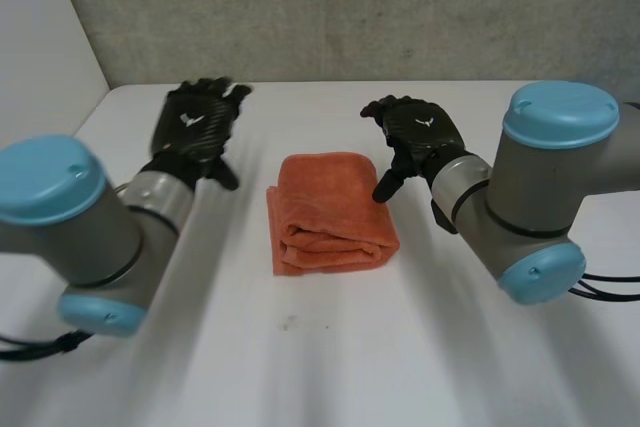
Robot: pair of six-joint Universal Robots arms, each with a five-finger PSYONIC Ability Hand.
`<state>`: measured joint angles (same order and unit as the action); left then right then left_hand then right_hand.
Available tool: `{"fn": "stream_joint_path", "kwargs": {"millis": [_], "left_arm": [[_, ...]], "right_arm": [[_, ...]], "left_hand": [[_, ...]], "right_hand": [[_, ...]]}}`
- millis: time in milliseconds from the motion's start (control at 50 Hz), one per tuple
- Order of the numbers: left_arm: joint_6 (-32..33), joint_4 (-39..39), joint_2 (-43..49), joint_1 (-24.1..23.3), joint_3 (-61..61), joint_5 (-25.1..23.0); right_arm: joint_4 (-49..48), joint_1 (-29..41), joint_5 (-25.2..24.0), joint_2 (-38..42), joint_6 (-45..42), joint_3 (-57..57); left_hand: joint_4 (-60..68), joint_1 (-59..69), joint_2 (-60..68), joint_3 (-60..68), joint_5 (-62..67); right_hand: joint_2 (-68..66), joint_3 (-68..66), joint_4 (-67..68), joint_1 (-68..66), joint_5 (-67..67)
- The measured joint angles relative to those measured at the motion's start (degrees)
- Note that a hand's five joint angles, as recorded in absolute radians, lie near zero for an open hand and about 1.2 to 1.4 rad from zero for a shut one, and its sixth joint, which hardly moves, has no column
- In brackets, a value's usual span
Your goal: Fold the laundry
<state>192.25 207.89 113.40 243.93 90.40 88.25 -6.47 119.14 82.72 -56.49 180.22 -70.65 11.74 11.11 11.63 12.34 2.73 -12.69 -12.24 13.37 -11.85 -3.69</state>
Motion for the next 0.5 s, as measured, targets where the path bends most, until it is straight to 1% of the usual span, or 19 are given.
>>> {"fn": "stream_joint_path", "kwargs": {"millis": [80,100,140,180,260,340,500], "left_arm": [[-3.3,-3.4,3.9,-2.9,-7.0,-0.6],[-4.7,-5.7,6.2,-4.1,-10.6,-1.2],[-5.8,-8.1,8.6,-5.0,-14.0,-1.9],[-7.1,-12.3,12.5,-5.9,-18.8,-3.2],[-8.1,-19.1,18.8,-6.4,-25.4,-4.7],[-8.3,-22.7,23.1,-6.4,-28.6,-5.1],[-7.9,-25.0,25.9,-6.0,-28.0,-3.2]], "right_arm": [[1.6,-1.1,-3.5,1.9,1.0,1.6],[2.5,-1.4,-4.9,3.3,1.1,2.7],[3.5,-1.5,-6.0,4.7,1.2,3.9],[5.2,-1.5,-7.0,6.9,1.1,6.1],[8.0,-1.4,-7.5,10.7,0.9,9.8],[10.6,-1.3,-7.4,14.0,0.6,13.0],[15.2,-1.3,-6.9,17.7,0.1,17.6]], "left_hand": [[0.0,0.0,0.0,0.0,0.0],[0.0,0.0,0.0,0.0,0.0],[0.0,0.0,0.0,0.0,0.0],[0.0,0.0,0.0,0.0,0.0],[0.0,0.0,0.0,0.0,0.0],[0.0,0.0,0.0,0.0,0.0],[0.0,0.0,0.0,0.0,0.0]], "right_hand": [[0.0,0.0,0.0,0.0,0.0],[0.0,0.0,0.0,0.0,0.0],[0.0,0.0,0.0,0.0,0.0],[0.0,0.0,0.0,0.0,0.0],[0.0,0.0,0.0,0.0,0.0],[0.0,0.0,0.0,0.0,0.0],[0.0,0.0,0.0,0.0,0.0]]}}
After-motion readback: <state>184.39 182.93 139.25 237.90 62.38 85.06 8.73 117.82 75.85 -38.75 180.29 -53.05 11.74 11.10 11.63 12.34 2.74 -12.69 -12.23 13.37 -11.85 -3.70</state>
